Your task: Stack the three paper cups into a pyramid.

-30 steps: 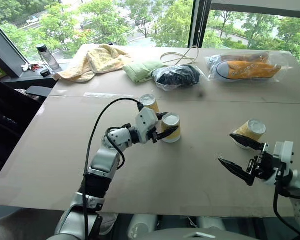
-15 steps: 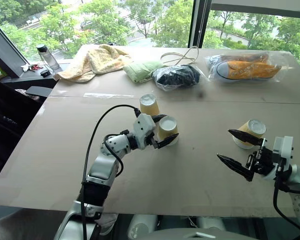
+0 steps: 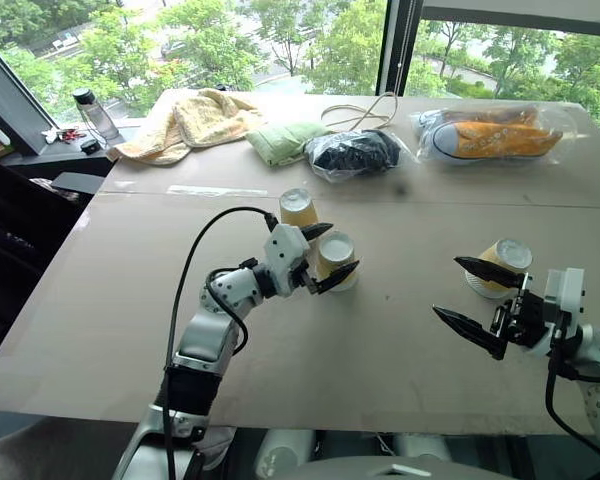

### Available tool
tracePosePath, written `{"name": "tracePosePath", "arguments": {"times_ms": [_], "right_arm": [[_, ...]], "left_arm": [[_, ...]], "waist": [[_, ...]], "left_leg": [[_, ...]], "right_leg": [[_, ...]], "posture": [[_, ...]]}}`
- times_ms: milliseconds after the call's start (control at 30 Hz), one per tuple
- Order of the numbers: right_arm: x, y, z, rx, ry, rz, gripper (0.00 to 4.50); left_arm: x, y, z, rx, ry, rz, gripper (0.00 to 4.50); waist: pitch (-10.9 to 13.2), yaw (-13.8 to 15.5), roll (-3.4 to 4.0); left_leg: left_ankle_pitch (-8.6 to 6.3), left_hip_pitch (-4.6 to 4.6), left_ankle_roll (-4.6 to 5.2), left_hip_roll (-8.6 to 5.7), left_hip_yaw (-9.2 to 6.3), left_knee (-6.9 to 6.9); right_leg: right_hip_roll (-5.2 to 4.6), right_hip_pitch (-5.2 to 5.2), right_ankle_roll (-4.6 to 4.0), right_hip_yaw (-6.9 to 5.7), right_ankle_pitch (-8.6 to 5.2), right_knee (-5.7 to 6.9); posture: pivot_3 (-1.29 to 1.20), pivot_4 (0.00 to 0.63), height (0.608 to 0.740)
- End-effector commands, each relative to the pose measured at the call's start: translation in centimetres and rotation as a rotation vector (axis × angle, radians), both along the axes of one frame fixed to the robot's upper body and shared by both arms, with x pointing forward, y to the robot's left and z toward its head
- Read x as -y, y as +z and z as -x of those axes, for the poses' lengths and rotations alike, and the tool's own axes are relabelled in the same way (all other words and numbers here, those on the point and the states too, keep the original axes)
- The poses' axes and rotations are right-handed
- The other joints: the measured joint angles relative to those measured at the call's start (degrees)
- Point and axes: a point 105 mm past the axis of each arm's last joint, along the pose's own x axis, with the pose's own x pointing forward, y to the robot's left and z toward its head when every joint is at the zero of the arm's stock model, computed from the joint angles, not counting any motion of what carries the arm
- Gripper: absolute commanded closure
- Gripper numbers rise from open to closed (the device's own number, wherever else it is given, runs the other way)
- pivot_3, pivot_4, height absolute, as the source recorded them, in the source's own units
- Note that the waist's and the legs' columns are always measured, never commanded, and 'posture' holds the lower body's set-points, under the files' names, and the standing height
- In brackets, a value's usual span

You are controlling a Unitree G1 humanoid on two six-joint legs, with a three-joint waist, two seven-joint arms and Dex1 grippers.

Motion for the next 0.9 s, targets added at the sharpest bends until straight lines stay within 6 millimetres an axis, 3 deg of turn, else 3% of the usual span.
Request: {"name": "tracePosePath", "arguments": {"times_ms": [33,100,133,267,633,900], "right_arm": [[0.3,0.8,0.1,0.032,-0.002,0.008,0.0],[0.2,0.8,0.1,0.033,-0.002,0.009,0.0],[0.2,0.8,0.1,0.034,-0.003,0.009,0.0],[0.4,0.8,0.0,0.036,-0.007,0.012,0.0],[1.0,1.1,-0.4,0.051,-0.078,-0.002,0.0],[1.9,0.5,-0.9,0.034,-0.188,0.03,0.0]], "left_arm": [[-0.1,0.8,-0.2,0.033,0.007,0.021,1.17],[0.0,0.7,-0.3,0.03,0.002,0.02,2.03],[0.0,0.6,-0.3,0.028,-0.001,0.019,2.1],[1.1,0.9,-0.5,0.037,-0.033,0.02,2.11],[7.6,1.4,-2.4,0.019,-0.165,0.024,2.11],[9.5,0.6,-2.4,0.035,-0.203,-0.019,2.11]], "waist": [[0.0,-0.02,0.0],[0.0,0.01,0.0],[0.0,0.02,0.0],[0.0,0.07,0.0],[0.0,0.01,-0.01],[0.0,0.06,-0.01]], "left_leg": [[0.0,0.0,0.0,0.0,0.0,0.0],[0.0,0.0,0.0,0.0,0.0,0.0],[0.0,0.0,0.0,0.0,0.0,0.0],[0.0,0.0,0.0,0.0,0.0,0.03],[0.0,0.01,0.02,-0.04,0.0,0.1],[-0.01,0.01,0.03,-0.02,0.0,0.1]], "right_leg": [[0.01,0.0,0.0,0.0,0.0,0.0],[0.01,0.0,0.0,0.0,0.0,0.0],[0.0,0.0,0.0,0.0,0.0,0.0],[0.0,0.01,0.0,0.0,0.0,0.0],[0.34,0.06,0.01,-0.02,0.0,0.02],[0.34,0.06,0.01,0.01,0.0,0.04]], "posture": [[0.0,0.15,0.74],[0.0,0.15,0.74],[0.0,0.15,0.74],[0.0,0.15,0.74],[0.0,0.15,0.74],[0.0,0.15,0.74]]}}
